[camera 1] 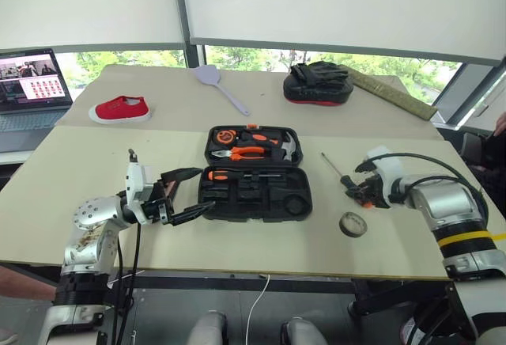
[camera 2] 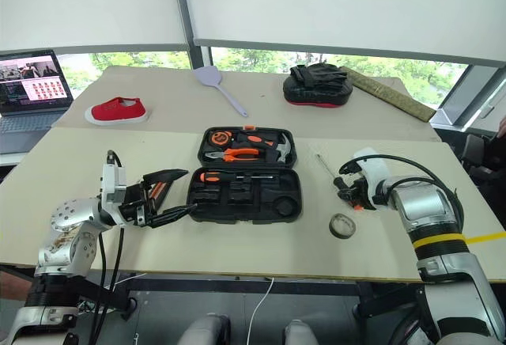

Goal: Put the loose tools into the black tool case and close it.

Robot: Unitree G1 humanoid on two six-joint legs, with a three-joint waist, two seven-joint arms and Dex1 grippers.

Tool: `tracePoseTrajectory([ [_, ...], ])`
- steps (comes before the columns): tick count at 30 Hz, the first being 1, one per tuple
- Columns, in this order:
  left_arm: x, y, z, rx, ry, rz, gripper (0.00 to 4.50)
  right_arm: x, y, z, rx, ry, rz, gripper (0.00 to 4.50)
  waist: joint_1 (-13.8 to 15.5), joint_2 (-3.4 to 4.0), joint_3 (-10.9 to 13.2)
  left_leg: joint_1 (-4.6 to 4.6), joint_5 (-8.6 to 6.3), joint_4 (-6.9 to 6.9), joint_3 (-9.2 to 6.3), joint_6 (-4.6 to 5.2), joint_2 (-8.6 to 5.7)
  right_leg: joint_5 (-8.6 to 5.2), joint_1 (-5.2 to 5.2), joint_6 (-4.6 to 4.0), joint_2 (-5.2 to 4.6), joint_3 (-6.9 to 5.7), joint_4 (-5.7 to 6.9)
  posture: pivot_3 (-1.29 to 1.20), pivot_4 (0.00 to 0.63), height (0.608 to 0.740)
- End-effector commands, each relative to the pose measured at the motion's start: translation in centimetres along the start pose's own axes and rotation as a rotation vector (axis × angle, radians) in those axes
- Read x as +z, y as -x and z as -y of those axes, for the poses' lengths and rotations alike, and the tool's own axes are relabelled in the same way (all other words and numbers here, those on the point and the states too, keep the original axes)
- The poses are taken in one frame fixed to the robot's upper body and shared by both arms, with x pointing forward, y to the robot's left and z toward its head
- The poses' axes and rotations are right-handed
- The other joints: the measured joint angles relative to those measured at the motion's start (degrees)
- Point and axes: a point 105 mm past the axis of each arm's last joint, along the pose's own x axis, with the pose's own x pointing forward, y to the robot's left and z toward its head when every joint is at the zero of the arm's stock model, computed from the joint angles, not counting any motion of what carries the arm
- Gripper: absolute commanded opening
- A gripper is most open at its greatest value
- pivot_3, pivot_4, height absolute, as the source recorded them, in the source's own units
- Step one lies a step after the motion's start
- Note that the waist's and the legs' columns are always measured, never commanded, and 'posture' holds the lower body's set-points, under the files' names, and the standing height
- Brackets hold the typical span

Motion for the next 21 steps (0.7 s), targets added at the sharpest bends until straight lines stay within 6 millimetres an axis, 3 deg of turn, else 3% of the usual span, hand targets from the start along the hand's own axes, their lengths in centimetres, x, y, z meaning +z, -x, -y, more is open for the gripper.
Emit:
tracePoseTrajectory([
  [1,1.4,0.2,-0.5,0.049,-0.039,0.033,4.5,6.2,3.5,-0.5,0.033,0.154,0.331,0.98,0.0,0.0,0.0,0.0,0.0,0.0,0.01,0.0,0.0,0.0,-0.01,0.0,0.0,0.01,0.0,0.0,0.15,0.74],
  [4,1.4,0.5,-1.0,0.098,-0.03,0.034,4.5,9.2,4.5,-4.5,0.202,0.447,0.489,0.98,-0.5,0.02,0.0,0.01,0.0,0.0,0.02,0.0,0.03,0.0,-0.04,0.01,0.06,0.05,0.0,0.0,0.15,0.74],
  [8,0.3,1.2,-1.2,0.128,-0.009,-0.031,4.5,10.2,2.7,-9.6,0.397,0.776,0.454,0.98,-1.5,0.03,0.0,0.1,0.0,-0.02,0.03,0.0,0.1,-0.01,-0.01,0.02,0.15,0.07,0.02,0.0,0.15,0.74],
  [14,-0.5,1.4,-0.9,0.129,-0.023,-0.081,4.5,11.5,-1.3,-12.8,0.459,1.004,0.356,0.98,-1.3,0.06,0.1,0.12,0.0,-0.04,0.09,-0.01,0.07,-0.01,-0.08,0.0,0.12,0.11,0.08,0.0,0.15,0.74],
  [21,-0.7,1.3,-0.7,0.125,-0.026,-0.087,4.5,10.8,-4.2,-13.5,0.466,1.073,0.239,0.98,-0.5,0.06,0.1,-0.25,0.01,-0.04,0.15,-0.01,0.0,0.02,-0.5,0.0,0.03,0.13,0.18,0.0,0.15,0.74],
])
